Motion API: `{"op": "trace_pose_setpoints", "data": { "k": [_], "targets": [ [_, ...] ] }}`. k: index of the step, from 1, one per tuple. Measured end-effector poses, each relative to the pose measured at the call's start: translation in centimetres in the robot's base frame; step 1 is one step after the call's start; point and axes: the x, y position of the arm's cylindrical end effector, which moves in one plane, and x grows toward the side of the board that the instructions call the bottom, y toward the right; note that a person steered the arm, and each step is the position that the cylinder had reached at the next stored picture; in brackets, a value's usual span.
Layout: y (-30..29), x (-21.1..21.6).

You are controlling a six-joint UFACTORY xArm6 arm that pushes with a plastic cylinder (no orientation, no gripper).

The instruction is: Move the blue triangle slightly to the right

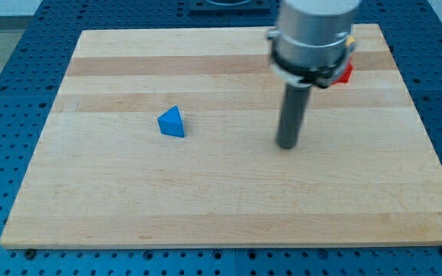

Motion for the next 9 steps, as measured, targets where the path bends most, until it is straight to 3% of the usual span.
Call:
{"op": "trace_pose_setpoints", "data": {
  "k": [3,6,9],
  "targets": [
    [-16.6,-0.2],
    [-17.6,-6.7],
    [-14.8,-6.6]
  ]
}}
